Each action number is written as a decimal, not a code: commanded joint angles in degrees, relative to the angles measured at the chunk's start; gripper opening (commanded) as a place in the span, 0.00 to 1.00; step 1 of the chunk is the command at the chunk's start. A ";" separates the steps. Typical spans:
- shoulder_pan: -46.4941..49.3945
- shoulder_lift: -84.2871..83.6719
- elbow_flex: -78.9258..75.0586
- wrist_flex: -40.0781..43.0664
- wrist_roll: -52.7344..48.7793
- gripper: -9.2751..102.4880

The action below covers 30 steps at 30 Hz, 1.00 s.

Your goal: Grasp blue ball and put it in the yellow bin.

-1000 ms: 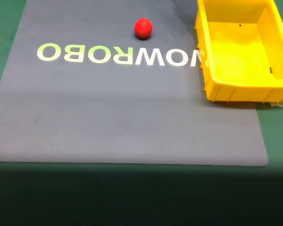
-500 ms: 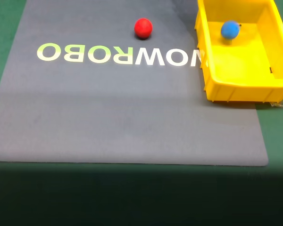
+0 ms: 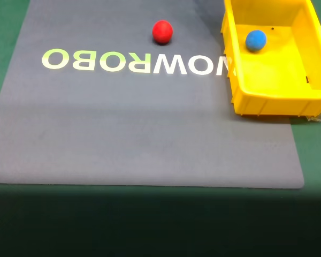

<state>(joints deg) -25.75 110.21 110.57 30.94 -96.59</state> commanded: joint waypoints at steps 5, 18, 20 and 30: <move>5.98 19.34 16.79 0.35 -2.37 0.43; 21.09 58.18 49.48 22.24 -2.02 0.08; 21.71 62.84 52.73 24.43 -2.37 0.08; 22.59 72.77 60.47 34.98 -2.99 0.08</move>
<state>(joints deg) -3.69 181.32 171.04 64.42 -99.14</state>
